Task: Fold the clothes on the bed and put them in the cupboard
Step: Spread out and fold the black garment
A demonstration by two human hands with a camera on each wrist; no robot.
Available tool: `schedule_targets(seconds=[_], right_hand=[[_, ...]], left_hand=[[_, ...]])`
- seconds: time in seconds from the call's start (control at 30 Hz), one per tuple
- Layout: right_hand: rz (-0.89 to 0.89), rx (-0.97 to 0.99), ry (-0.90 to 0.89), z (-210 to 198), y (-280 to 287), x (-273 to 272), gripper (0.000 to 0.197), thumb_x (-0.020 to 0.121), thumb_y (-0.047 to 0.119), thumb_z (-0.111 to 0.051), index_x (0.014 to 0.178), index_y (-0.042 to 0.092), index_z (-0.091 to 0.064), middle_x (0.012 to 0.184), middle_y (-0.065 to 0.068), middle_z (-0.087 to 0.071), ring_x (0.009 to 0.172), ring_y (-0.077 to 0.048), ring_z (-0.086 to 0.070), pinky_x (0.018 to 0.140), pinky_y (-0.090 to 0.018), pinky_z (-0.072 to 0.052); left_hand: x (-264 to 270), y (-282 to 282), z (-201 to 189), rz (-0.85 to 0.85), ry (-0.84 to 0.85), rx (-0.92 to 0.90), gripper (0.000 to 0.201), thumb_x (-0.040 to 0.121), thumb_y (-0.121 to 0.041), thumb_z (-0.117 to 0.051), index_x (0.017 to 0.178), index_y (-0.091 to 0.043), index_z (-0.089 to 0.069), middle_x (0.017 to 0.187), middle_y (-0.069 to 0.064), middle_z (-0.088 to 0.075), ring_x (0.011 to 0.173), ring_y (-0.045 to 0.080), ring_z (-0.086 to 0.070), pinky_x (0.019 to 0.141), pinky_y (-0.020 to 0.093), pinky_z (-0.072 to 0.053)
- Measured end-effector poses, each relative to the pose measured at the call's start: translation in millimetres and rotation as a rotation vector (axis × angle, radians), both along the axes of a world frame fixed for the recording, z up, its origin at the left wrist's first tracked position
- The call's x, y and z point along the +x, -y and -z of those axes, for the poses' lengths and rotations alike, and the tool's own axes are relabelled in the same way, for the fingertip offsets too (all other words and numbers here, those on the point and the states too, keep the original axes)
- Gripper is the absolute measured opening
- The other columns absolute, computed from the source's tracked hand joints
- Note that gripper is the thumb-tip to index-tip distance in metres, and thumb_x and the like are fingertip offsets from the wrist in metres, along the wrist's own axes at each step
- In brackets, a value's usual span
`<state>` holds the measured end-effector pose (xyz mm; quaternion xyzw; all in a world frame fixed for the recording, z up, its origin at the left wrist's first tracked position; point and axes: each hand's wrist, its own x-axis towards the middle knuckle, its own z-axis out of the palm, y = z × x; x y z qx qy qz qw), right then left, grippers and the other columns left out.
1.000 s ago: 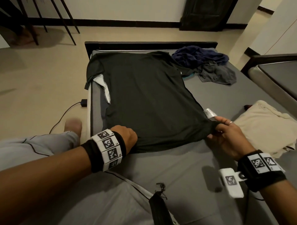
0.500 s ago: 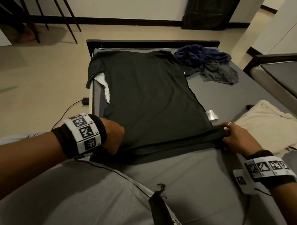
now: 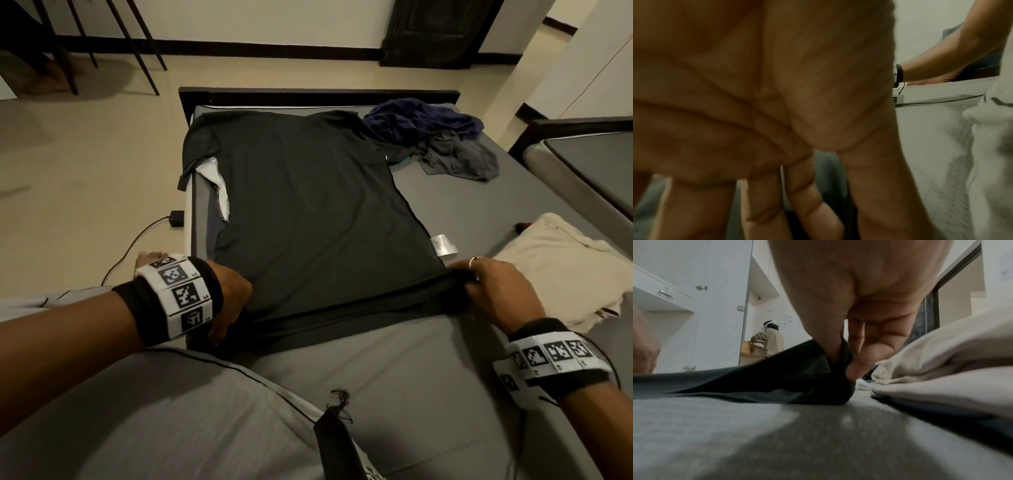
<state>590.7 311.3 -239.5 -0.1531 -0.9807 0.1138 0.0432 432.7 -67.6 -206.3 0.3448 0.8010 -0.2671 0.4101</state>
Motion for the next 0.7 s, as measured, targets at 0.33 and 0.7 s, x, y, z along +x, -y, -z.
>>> schedule_targets(seconds=[0.33, 0.7], right_hand=[[0.243, -0.169, 0.031, -19, -6, 15, 0.033, 0.096, -0.002, -0.046, 0.117, 0.023, -0.052, 0.080, -0.010, -0.062, 0.068, -0.027, -0.062, 0.070, -0.047, -0.057], [0.201, -0.009, 0.474, -10, -16, 8, 0.015, 0.096, 0.005, -0.050, 0.096, 0.020, -0.053, 0.096, -0.007, -0.059, 0.087, -0.020, -0.057, 0.083, -0.032, -0.046]], left_hand=[[18, 4, 3, 0.106, -0.159, 0.109, 0.035, 0.085, -0.047, -0.072, 0.104, -0.018, -0.068, 0.083, -0.005, -0.058, 0.090, 0.019, -0.068, 0.078, 0.028, -0.056], [7, 8, 2, -0.042, -0.049, 0.171, 0.012, 0.093, -0.016, -0.064, 0.082, -0.013, -0.067, 0.068, -0.006, -0.056, 0.072, 0.015, -0.059, 0.072, 0.023, -0.053]])
